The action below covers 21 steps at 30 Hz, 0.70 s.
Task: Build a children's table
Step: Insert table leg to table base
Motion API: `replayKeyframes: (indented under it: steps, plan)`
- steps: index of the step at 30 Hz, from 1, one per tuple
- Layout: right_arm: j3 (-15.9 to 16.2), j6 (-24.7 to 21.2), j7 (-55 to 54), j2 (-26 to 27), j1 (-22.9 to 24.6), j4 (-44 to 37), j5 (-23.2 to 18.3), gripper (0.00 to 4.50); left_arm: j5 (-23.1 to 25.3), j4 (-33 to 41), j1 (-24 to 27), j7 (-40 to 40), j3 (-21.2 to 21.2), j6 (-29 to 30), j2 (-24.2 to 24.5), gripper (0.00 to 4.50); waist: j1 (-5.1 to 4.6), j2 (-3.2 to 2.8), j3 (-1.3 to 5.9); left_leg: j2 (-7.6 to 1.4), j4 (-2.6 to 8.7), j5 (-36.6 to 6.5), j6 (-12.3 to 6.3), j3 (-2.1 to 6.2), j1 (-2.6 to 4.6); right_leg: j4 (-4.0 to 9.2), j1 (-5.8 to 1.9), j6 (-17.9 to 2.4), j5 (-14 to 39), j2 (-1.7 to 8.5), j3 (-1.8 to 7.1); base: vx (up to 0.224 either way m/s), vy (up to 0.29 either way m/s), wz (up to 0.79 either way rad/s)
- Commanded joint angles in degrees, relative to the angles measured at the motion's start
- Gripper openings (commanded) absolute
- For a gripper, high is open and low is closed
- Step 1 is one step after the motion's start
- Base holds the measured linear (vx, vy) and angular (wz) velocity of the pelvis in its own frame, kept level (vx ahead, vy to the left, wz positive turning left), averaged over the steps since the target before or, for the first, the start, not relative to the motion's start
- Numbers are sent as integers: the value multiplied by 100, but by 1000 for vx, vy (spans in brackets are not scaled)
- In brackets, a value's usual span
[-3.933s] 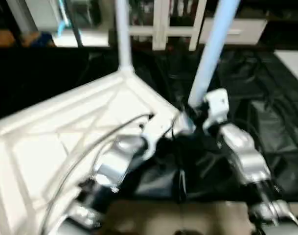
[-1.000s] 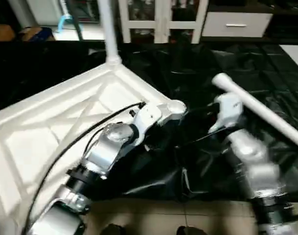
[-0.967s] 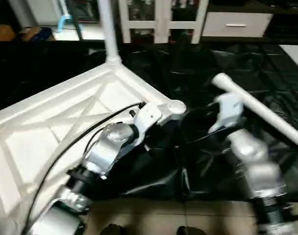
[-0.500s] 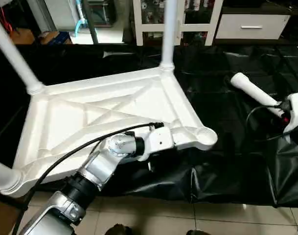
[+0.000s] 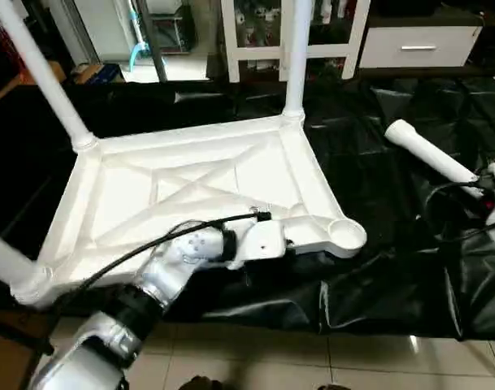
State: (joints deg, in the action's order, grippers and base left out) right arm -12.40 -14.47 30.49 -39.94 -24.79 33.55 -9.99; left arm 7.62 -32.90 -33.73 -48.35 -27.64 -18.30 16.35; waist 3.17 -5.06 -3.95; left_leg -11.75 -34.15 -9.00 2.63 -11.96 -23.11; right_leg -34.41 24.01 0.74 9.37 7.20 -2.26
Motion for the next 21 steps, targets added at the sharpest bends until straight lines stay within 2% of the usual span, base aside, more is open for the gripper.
replayKeyframes:
  steps: [1,2,3,5,6,8,9,11,13,15,16,17,18,19,20,21]
  plan:
    - [-96,125,30,92,-3,-193,-146,445,-510,134,-288,96,721,-486,3,49,-18,288,471,-18,288,-1136,-666,16,116,435,-259,-1020,1628,-7,15,0,0,0]
    - [-102,147,46,112,-15,-197,-165,445,-650,127,-298,11,832,-413,-8,61,-7,271,479,-23,286,-1110,-652,19,121,416,-257,-1050,1593,-2,13,0,0,0]
    - [-106,155,41,130,-17,-234,-175,445,-914,190,-296,-112,1012,-182,-53,66,-18,261,479,-20,289,-1059,-623,15,106,390,-266,-1166,1467,-7,11,0,0,0]
    - [-150,97,-24,187,-50,-375,-225,445,-1602,526,-288,-422,1402,298,-155,80,-10,239,483,-44,293,-1118,-597,10,138,380,-251,-1334,1302,-17,13,0,0,0]
    - [-156,85,-27,194,-52,-394,-232,445,-1657,558,-287,-446,1427,330,-160,86,-8,239,479,-46,295,-1124,-597,8,138,369,-253,-1363,1256,-17,13,0,0,0]
    - [-172,-4,-36,243,-73,-547,-274,445,-1993,787,-255,-556,1511,535,-176,94,-20,264,460,-45,300,-1232,-617,2,138,378,-256,-1352,1297,-17,15,0,0,0]
    - [-172,-23,-35,253,-75,-579,-284,445,-2042,820,-246,-573,1515,576,-175,114,-24,274,461,-38,297,-1232,-637,-5,134,384,-258,-1323,1332,-16,18,0,0,0]
    - [-153,-73,-19,278,-78,-680,-304,445,-2229,968,-190,-569,1562,760,-201,126,-23,268,456,-36,298,-1230,-634,-7,135,394,-252,-1278,1408,-24,22,0,0,0]
    - [-138,-102,-27,300,-69,-761,-322,445,-2353,1153,-130,-345,1762,1131,-311,126,-24,267,459,-44,302,-1235,-599,-8,142,396,-257,-1270,1405,-21,27,0,0,0]
    - [-136,-121,-65,312,-34,-830,-312,445,-2239,1215,-145,317,2029,1586,-400,126,-36,268,455,-39,301,-1287,-559,-6,147,414,-253,-1237,1486,-23,27,0,0,0]
    - [-142,-149,-94,317,-17,-860,-306,445,-2122,1228,-141,721,2151,1705,-428,126,-22,158,454,-41,306,-1328,-524,10,161,401,-250,-1231,1495,-18,22,0,0,0]
    - [-142,-175,-111,311,-2,-882,-295,445,-2076,1232,-140,1123,2282,2004,-469,126,-60,207,447,-28,302,-1386,-485,9,146,411,-263,-1182,1437,-42,15,0,0,0]
    - [-147,-202,-121,309,12,-907,-285,445,-2077,1255,-134,1388,2355,2237,-484,126,-66,230,447,-16,306,-1376,-475,11,141,417,-274,-1133,1458,-45,11,0,0,0]
    - [-149,-219,-123,303,28,-937,-275,445,-2064,1292,-118,1709,2439,2550,-511,126,-69,229,447,-7,307,-1372,-481,17,137,429,-274,-1110,1526,-42,6,0,0,0]
    - [-149,-219,-123,303,28,-937,-275,445,-2064,1292,-118,1709,2439,2550,-511,126,-81,191,449,-6,311,-1377,-464,20,146,444,-262,-1085,1566,-48,1,0,0,0]
    - [-143,-287,-106,293,61,-1009,-283,445,-2134,1426,3,2103,2595,2798,-573,126,-87,157,453,-5,316,-1385,-448,32,143,438,-264,-1092,1544,-52,-7,0,0,0]
